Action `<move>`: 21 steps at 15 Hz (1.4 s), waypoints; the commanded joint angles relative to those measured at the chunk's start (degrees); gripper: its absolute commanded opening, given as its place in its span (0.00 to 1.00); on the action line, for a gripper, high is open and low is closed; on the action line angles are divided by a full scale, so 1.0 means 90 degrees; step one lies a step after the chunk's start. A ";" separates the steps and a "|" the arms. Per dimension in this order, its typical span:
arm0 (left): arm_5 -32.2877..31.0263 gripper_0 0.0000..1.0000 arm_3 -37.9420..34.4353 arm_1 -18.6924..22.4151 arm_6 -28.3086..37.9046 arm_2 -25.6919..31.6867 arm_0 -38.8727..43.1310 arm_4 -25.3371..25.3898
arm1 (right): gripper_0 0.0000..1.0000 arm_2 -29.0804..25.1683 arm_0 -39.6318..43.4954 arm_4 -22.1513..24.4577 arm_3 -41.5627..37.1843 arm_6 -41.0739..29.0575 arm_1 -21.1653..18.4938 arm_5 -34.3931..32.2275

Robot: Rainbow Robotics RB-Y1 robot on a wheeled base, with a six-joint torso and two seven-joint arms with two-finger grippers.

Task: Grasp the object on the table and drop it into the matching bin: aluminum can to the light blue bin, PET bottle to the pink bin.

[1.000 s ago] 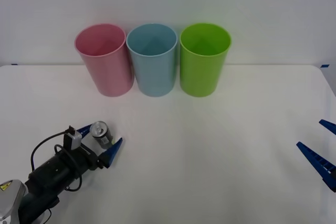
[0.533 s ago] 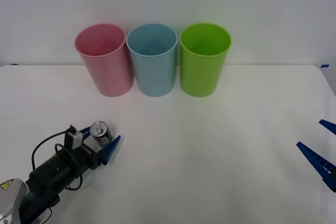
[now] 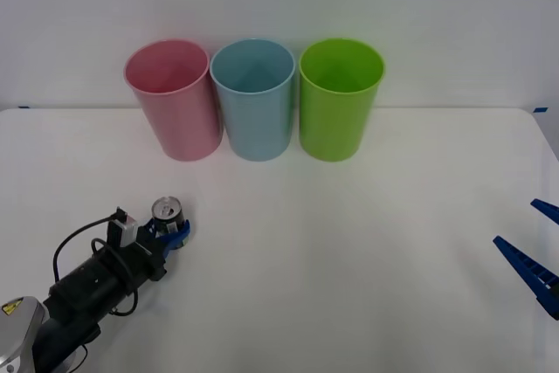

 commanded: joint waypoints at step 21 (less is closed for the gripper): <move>-0.0186 0.00 -0.2911 0.0186 0.0849 0.0445 0.1933 0.1675 | 1.00 0.0000 0.0000 0.0000 0.0000 0.0000 0.0000 0.0000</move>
